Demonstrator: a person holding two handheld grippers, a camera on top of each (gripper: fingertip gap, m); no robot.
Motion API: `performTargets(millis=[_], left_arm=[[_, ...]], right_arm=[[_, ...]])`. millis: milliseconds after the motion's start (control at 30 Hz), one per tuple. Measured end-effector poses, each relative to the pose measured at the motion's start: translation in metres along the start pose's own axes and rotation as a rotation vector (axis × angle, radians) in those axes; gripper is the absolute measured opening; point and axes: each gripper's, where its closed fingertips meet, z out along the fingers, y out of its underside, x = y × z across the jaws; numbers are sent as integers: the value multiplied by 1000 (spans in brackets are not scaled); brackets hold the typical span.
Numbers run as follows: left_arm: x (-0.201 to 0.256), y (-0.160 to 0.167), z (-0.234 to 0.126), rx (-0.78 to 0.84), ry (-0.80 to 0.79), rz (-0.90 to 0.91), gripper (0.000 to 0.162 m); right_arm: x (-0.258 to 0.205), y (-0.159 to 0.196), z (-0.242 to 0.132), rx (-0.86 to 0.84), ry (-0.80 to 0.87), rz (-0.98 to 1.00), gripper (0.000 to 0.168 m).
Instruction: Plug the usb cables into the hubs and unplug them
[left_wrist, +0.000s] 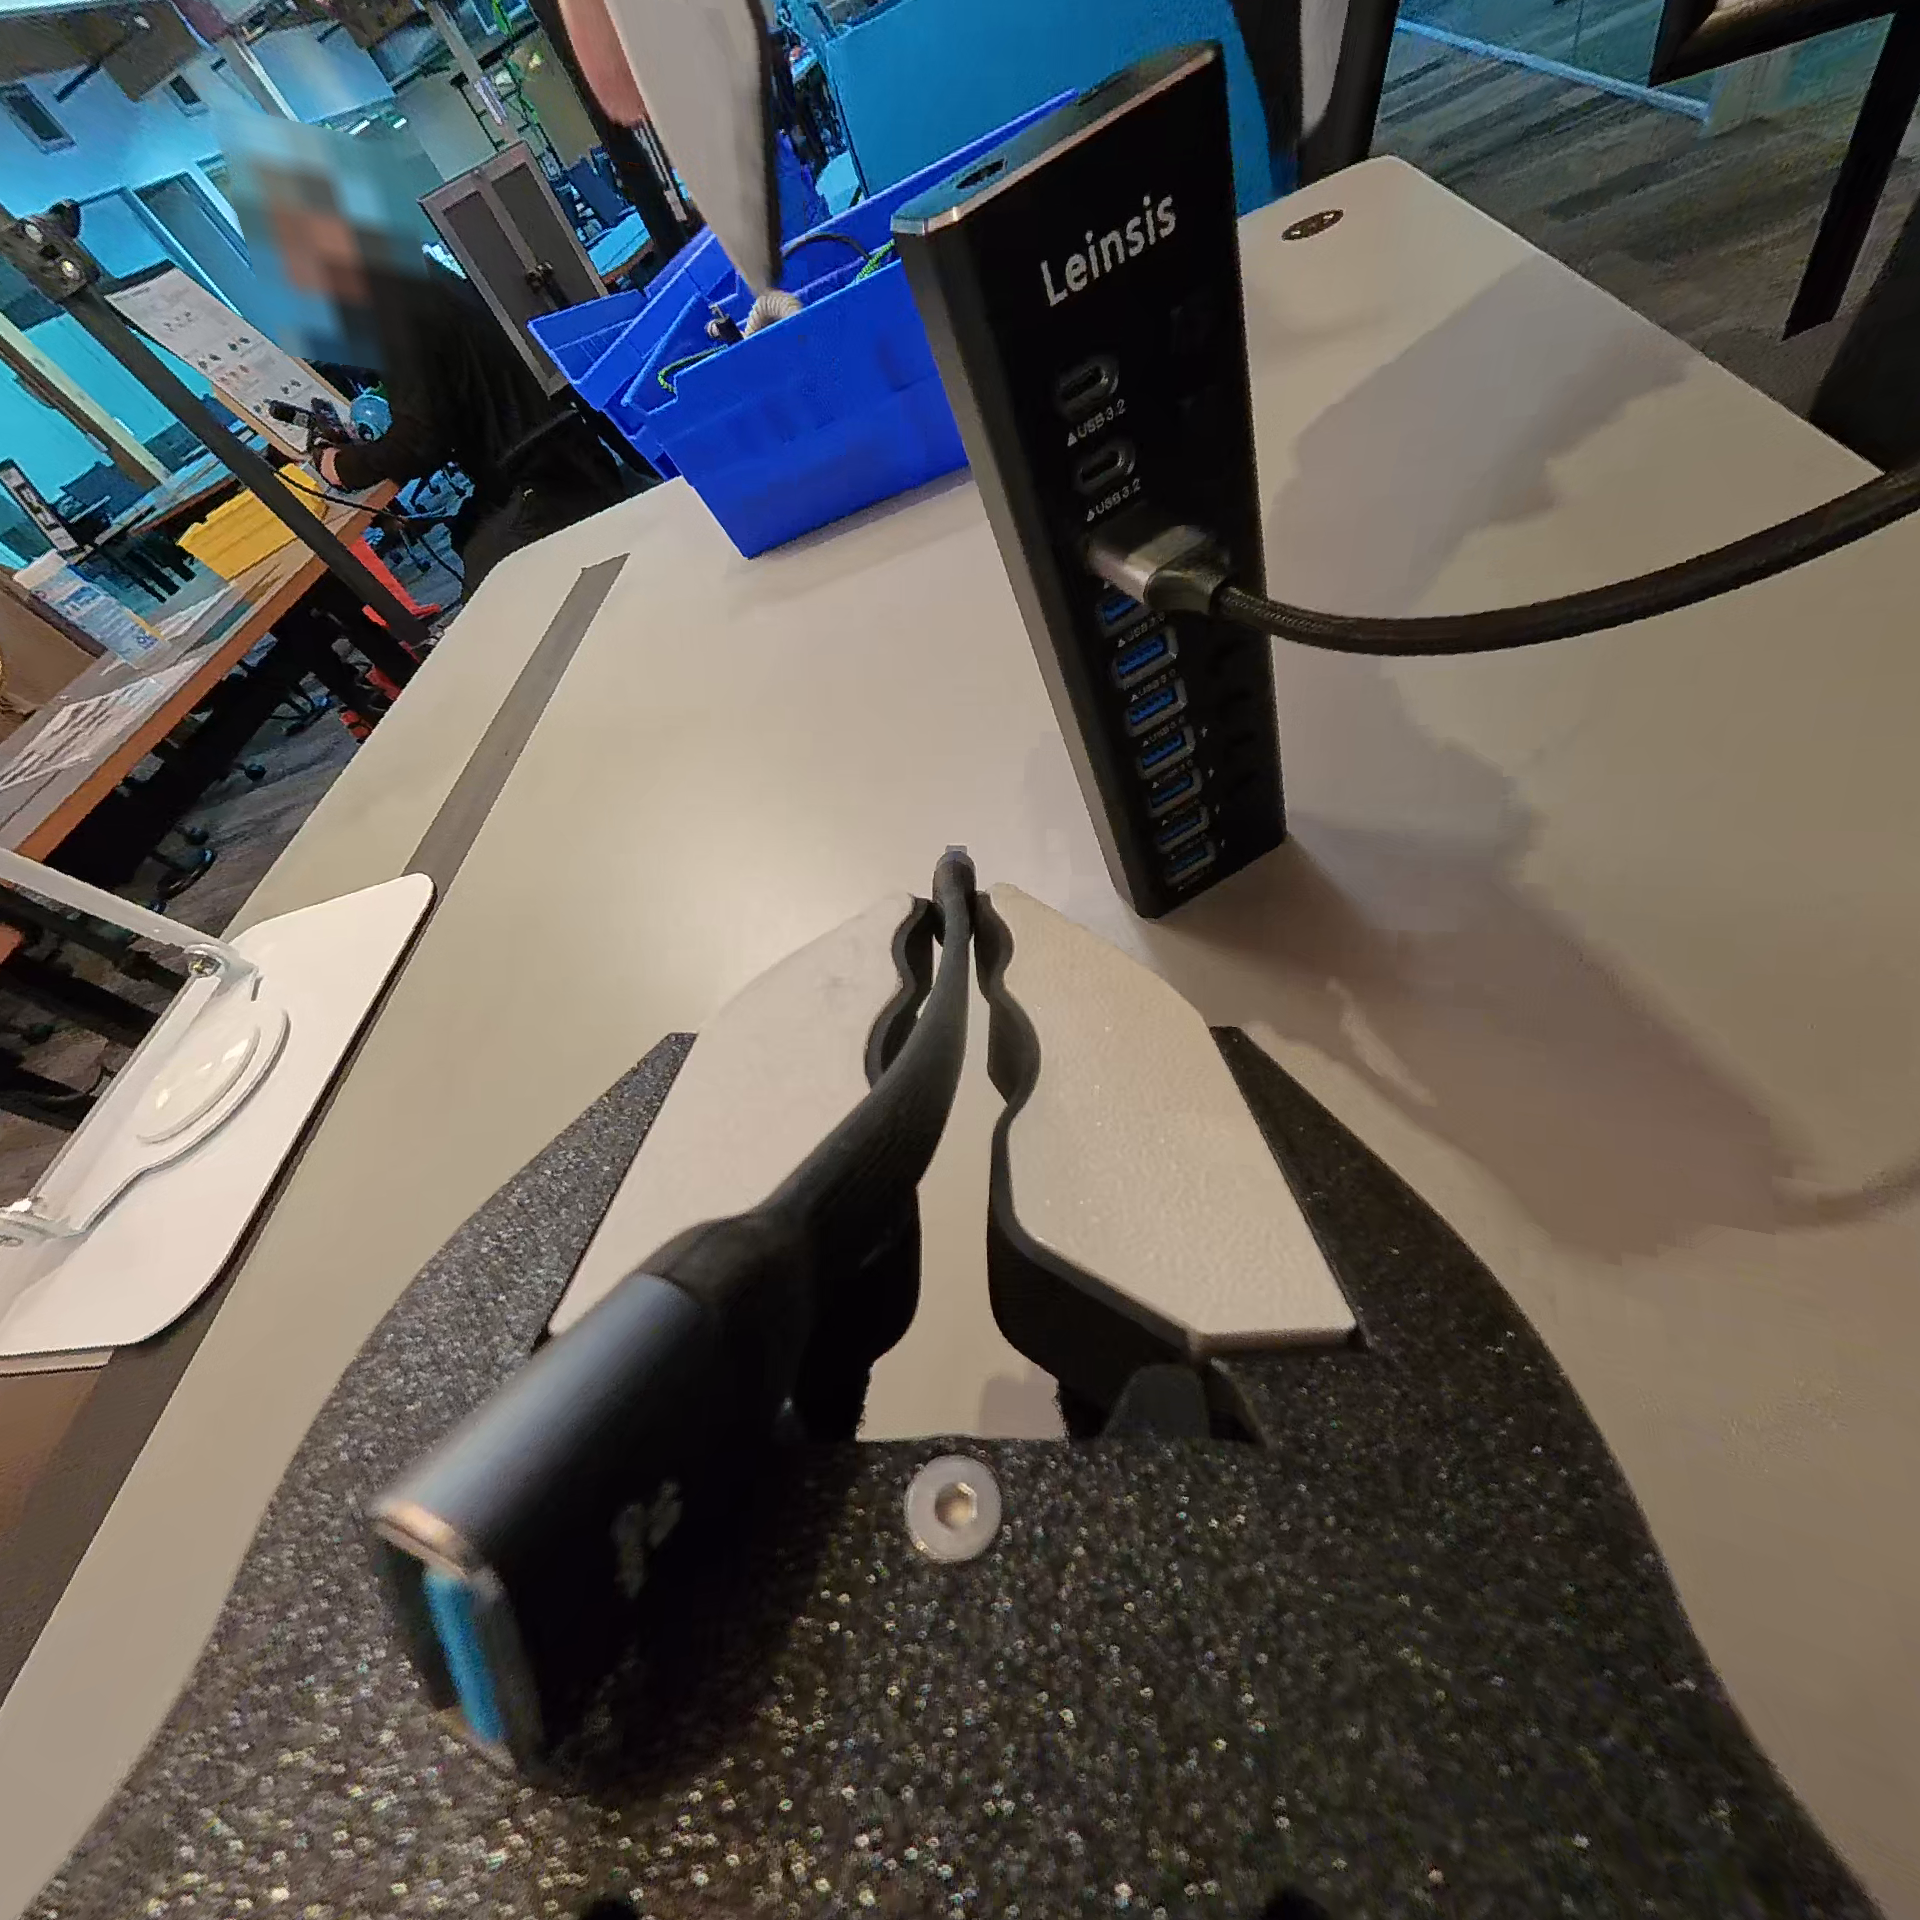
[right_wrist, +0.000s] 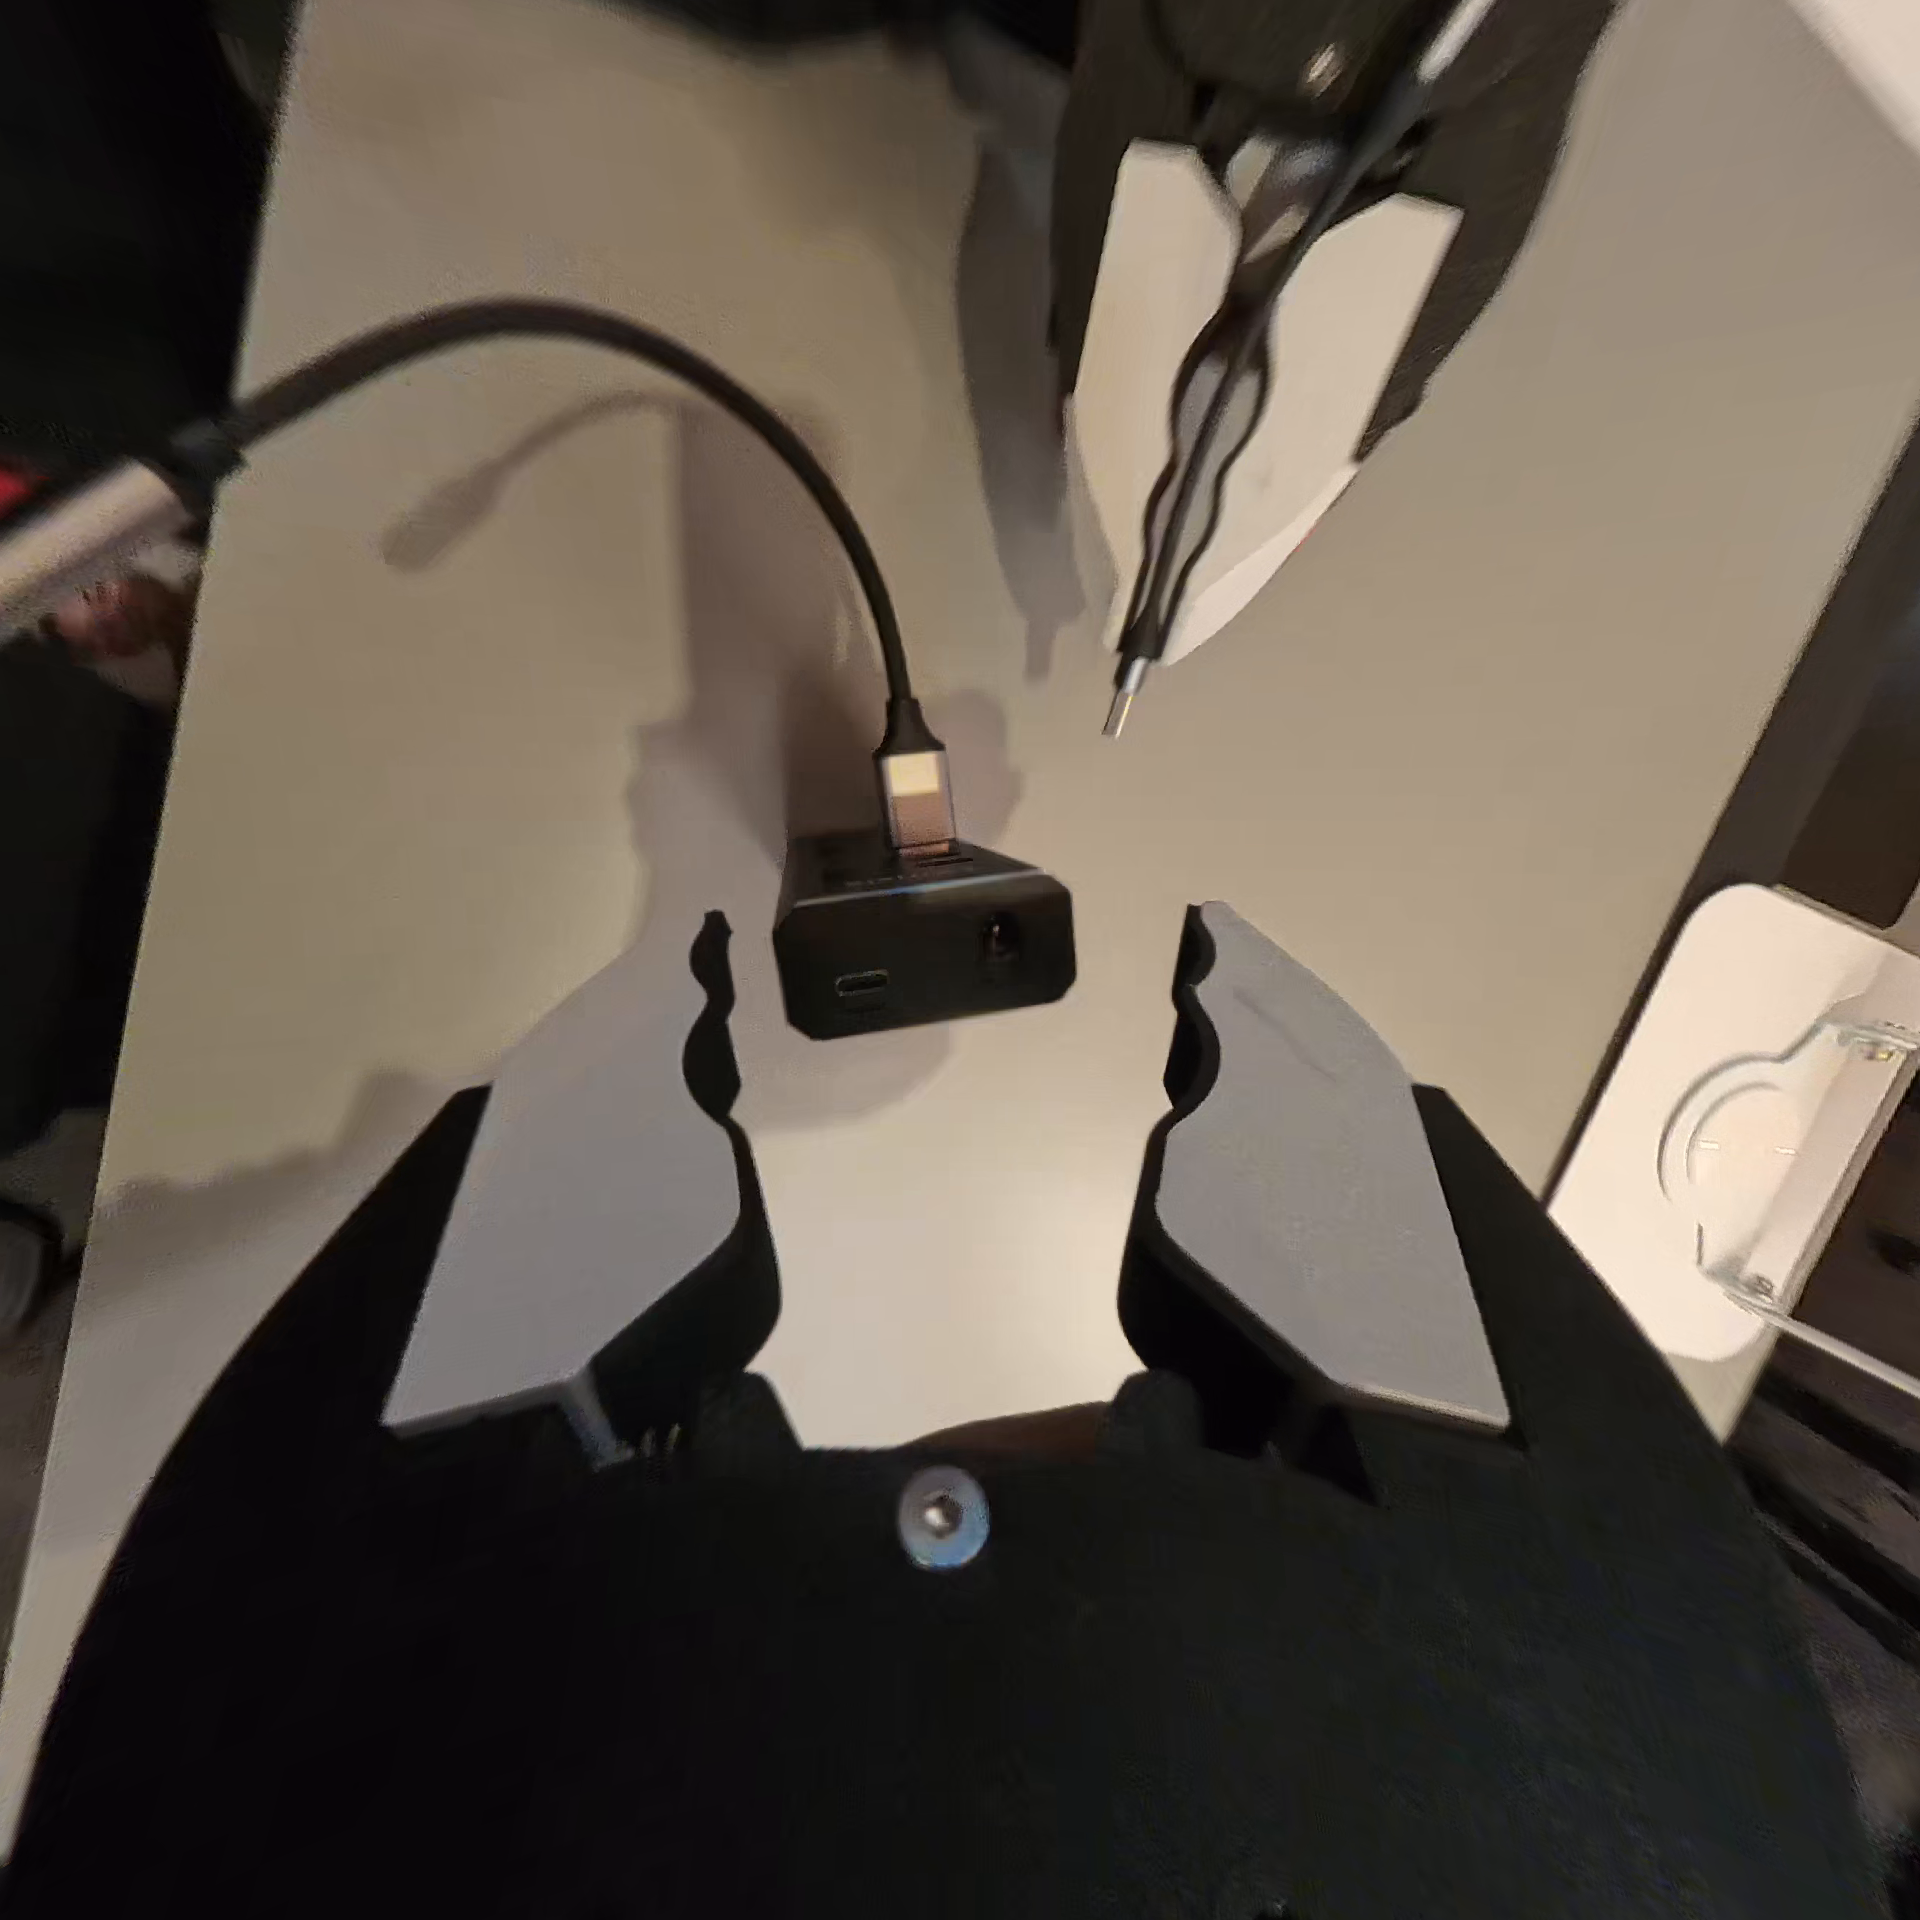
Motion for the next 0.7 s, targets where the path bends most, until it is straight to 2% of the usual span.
performTargets(millis=[167, 233, 300, 367, 500, 700], left_arm=[[2, 3, 3, -4, 5, 9, 7], [4, 6, 6, -12, 0, 25, 7], [7, 10, 8, -24, -15, 62, 7], [11, 13, 10, -32, -39, 113, 7], [19, 8, 12, -26, -100, 207, 7], [22, 8, 11, -45, -138, 251, 7]], right_arm=[[1, 13, -25, 527, 125, 203, 87], [-2, 25, -23, 755, 143, 287, 85], [-6, 35, -8, 902, 121, 350, 82], [-11, 40, 17, 937, 56, 387, 82], [-15, 37, 55, 886, -59, 381, 85], [-18, 30, 80, 806, -144, 314, 84]])
